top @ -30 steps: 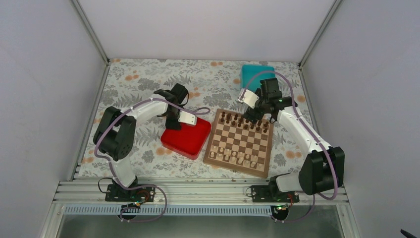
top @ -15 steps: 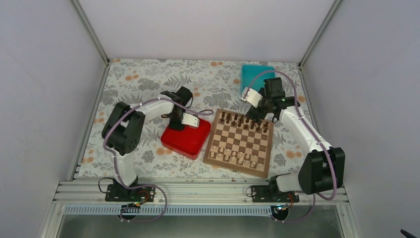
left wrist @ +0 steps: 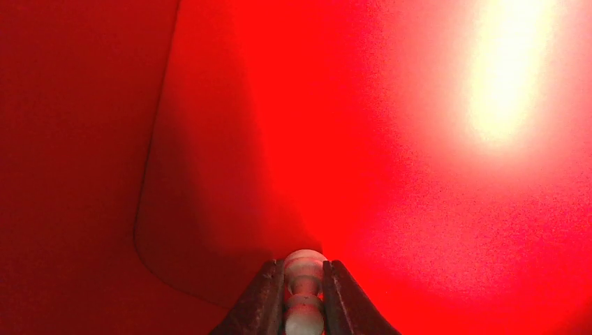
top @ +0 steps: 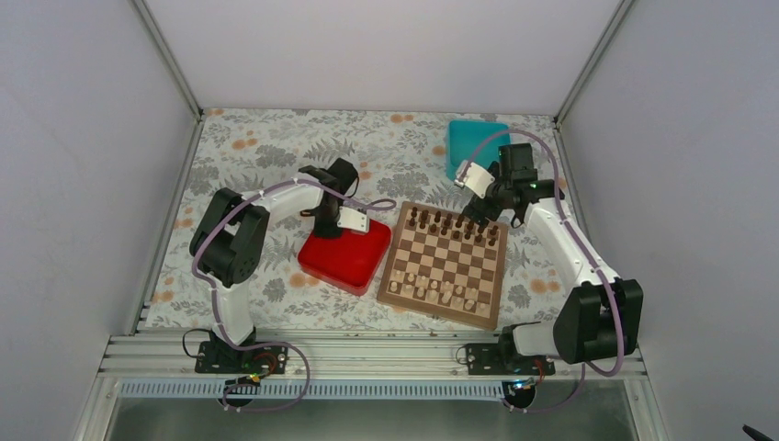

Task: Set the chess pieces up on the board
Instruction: Pick up the chess piece from the storage box, then place the chess piece on the chessboard.

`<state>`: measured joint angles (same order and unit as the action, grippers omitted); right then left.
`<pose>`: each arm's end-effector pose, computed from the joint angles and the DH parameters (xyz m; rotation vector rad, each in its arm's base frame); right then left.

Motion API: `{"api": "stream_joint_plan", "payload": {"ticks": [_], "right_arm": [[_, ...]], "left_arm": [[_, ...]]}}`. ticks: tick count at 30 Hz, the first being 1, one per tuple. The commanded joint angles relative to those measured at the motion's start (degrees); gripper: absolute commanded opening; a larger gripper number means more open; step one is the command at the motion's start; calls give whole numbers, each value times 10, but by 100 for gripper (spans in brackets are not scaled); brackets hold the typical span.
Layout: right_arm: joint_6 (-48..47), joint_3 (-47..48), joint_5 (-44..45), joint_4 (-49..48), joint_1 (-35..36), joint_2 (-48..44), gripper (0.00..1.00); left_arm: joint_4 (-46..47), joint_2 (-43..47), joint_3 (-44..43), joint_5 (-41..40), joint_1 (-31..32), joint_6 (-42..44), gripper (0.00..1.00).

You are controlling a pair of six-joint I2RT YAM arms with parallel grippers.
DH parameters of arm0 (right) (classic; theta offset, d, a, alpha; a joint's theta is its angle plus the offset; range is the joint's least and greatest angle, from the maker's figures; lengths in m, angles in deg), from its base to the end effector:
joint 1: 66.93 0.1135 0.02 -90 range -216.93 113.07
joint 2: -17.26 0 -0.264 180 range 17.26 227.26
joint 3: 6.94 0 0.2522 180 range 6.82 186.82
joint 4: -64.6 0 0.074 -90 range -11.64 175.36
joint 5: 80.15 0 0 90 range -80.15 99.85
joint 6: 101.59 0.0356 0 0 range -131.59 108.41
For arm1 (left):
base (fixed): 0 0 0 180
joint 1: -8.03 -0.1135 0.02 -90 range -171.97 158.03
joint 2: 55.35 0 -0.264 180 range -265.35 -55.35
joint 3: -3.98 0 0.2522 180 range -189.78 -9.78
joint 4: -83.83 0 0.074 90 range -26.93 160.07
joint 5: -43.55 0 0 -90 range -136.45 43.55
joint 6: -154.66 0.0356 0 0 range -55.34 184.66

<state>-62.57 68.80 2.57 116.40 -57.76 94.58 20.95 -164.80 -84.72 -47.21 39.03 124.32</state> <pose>0.2751 0.0490 0.2764 -1.2969 2.1346 -0.1465 0.3053 -0.1829 0.1642 2.1587 2.1356 0.0613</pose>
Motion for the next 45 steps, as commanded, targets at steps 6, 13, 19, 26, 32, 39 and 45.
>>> {"api": "stream_joint_plan", "payload": {"ticks": [6, 13, 19, 26, 32, 39, 45], "right_arm": [[-20, 11, -12, 19, -33, -28, 100], [-32, 23, -14, 33, -72, -45, 100], [-22, 28, -22, 45, -130, -69, 100], [-8, -3, -76, 44, -212, -120, 100], [20, -28, -99, 35, -252, -172, 100], [63, -58, -107, -7, -315, -200, 100], [63, -77, -112, -36, -386, -225, 100]], "left_arm": [[-26, -4, -15, -10, 11, -7, 3], [-39, -2, -30, -6, 25, -19, 3], [-93, 8, -126, 34, 73, -40, 3], [-157, -58, -354, 114, 176, -54, 3], [-261, -237, -650, 141, 269, -39, 3], [-239, -352, -755, 147, 343, -30, 3], [-187, -349, -719, 158, 372, -31, 3]]}}
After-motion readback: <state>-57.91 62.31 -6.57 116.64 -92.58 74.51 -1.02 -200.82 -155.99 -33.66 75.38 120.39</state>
